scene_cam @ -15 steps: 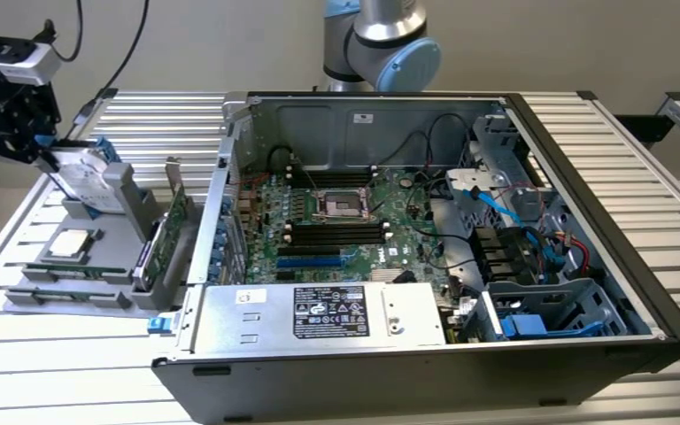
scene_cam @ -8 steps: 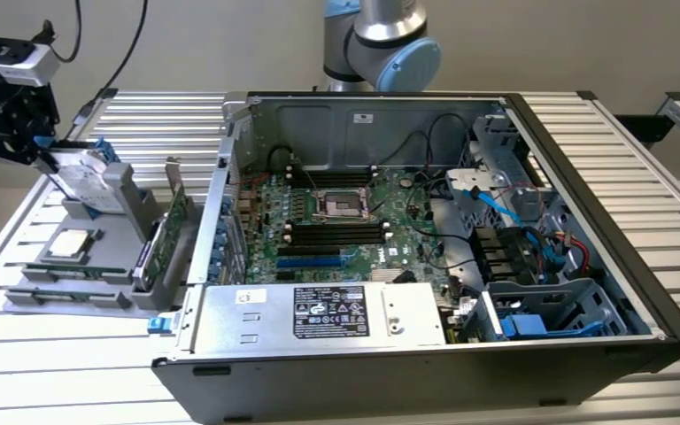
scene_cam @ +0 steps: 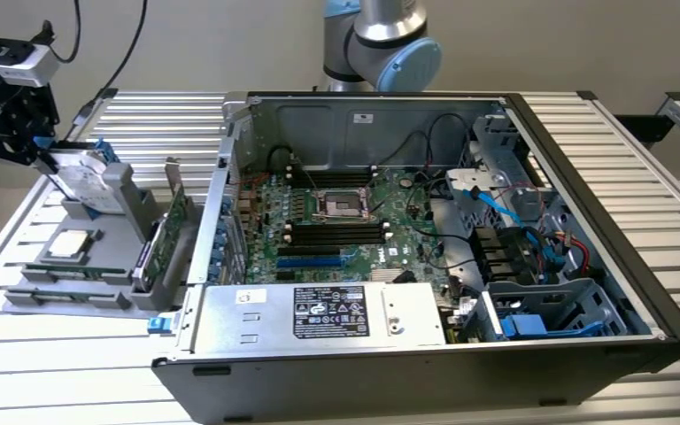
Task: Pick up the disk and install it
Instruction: 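Pick up the disk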
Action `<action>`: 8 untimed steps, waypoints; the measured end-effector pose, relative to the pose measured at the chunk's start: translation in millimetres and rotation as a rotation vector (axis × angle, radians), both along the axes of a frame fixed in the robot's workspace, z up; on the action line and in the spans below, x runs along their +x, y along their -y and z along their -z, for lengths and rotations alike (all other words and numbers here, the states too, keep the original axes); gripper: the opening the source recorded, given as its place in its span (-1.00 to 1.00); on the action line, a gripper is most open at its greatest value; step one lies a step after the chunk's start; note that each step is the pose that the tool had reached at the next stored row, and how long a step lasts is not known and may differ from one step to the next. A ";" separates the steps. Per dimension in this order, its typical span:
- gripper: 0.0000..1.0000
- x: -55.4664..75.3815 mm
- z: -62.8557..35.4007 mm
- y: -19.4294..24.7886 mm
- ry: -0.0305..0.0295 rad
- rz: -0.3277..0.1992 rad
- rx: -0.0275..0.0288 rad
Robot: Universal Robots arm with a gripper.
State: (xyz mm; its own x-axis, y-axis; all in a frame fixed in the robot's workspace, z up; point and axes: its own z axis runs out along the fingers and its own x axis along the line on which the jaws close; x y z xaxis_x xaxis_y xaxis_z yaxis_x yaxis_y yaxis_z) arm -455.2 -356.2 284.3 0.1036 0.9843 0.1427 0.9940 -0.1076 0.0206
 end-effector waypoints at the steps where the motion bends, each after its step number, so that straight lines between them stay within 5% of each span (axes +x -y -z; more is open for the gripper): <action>1: -0.35 0.0 0.0 0.0 0.0000 0.000 0.0004; 8: -0.35 0.2 -2.2 0.0 0.0001 0.000 0.0023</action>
